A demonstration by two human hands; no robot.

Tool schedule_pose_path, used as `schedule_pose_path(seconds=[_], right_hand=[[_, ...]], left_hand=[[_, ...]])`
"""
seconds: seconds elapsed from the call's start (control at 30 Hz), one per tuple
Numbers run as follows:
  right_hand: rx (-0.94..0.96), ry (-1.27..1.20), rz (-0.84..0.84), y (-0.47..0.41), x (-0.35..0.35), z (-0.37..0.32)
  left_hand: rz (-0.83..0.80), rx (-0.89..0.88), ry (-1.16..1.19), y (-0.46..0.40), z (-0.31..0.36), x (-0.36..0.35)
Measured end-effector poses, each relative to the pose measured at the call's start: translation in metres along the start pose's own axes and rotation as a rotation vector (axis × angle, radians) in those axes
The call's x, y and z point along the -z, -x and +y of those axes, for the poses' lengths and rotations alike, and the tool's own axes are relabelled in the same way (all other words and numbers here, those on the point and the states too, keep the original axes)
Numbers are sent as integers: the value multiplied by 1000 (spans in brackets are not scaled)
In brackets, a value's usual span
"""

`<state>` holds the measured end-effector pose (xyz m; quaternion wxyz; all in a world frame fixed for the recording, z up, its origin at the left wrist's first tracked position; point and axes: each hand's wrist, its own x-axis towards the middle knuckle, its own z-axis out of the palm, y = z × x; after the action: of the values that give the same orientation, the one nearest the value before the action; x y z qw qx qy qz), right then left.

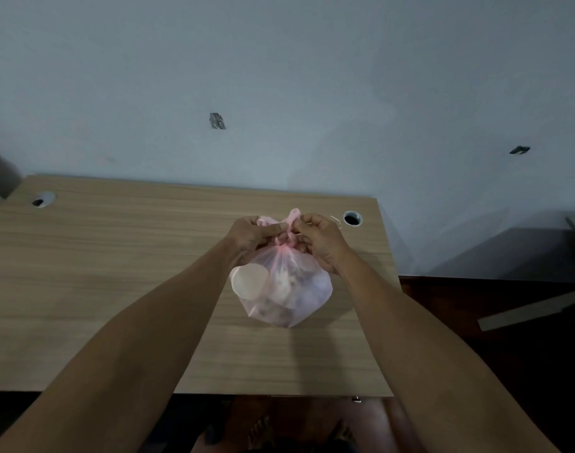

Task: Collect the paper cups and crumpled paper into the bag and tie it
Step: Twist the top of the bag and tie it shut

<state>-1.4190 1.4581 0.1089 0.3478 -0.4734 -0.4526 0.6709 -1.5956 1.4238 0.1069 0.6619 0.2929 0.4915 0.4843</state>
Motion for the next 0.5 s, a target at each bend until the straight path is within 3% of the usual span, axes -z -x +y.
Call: schedule_pose_path(seconds=[0.17, 0.33, 0.5], right_hand=[[45, 135, 146, -4, -4, 2], [10, 143, 230, -6, -8, 2], [54, 326, 252, -15, -5, 0]], left_hand=[[37, -93, -301, 12, 8, -11], [26, -413, -741, 3, 9, -13], [23, -568, -1024, 2, 11, -4]])
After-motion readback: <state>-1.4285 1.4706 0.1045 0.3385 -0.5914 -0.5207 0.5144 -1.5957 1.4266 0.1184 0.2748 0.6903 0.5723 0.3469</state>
